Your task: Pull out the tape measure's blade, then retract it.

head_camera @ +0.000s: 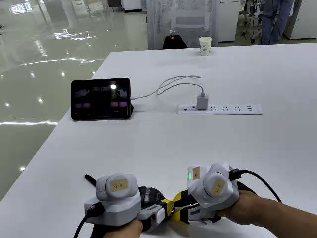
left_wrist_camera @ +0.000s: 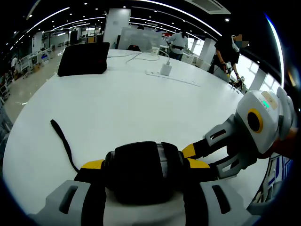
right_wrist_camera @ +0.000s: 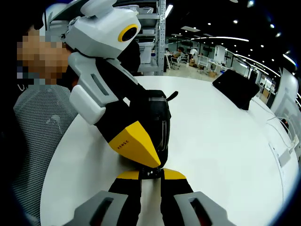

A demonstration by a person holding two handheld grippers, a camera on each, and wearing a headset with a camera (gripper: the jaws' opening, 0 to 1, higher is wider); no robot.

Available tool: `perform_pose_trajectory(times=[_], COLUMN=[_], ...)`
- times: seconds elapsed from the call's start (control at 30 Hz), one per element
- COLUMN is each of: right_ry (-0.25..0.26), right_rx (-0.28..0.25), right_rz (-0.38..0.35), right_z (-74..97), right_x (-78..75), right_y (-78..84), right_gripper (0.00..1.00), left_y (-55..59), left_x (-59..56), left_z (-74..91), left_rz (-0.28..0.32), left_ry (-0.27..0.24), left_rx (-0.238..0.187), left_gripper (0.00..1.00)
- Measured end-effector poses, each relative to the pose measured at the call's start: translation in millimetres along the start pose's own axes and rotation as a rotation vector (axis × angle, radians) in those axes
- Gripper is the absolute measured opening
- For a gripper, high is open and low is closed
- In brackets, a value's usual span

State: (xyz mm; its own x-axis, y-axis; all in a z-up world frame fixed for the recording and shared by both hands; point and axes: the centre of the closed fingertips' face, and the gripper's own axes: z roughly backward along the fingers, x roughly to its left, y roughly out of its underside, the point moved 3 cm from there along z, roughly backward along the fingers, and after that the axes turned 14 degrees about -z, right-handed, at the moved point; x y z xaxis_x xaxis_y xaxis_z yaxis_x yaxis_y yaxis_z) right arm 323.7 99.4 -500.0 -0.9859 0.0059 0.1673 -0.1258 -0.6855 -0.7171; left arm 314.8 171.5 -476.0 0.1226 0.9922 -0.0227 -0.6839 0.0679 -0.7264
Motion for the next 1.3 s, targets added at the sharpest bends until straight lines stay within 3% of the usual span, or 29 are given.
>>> perform_pose_trajectory(times=[0.43,0.53,0.7,1.3], right_ry=[0.004,0.007,0.015,0.047], right_rx=[0.018,0.022,0.027,0.015], right_rz=[-0.004,-0.002,0.001,-0.008], right_z=[-1.3,-1.4,-1.5,9.0], right_x=[0.6,0.3,-0.2,-0.3], right_y=[0.4,0.2,-0.2,-1.1], right_gripper=[0.12,0.13,0.15,0.22], left_y=[-0.5,-2.5,-2.1,2.6], left_x=[0.4,-0.2,0.1,3.6], left_z=[-0.6,-0.2,-0.1,8.4], left_rz=[-0.004,-0.037,-0.036,-0.042], left_ry=[0.002,0.001,0.007,0.017], left_rx=[0.009,0.005,0.012,0.017], left_gripper=[0.63,0.63,0.63,0.66])
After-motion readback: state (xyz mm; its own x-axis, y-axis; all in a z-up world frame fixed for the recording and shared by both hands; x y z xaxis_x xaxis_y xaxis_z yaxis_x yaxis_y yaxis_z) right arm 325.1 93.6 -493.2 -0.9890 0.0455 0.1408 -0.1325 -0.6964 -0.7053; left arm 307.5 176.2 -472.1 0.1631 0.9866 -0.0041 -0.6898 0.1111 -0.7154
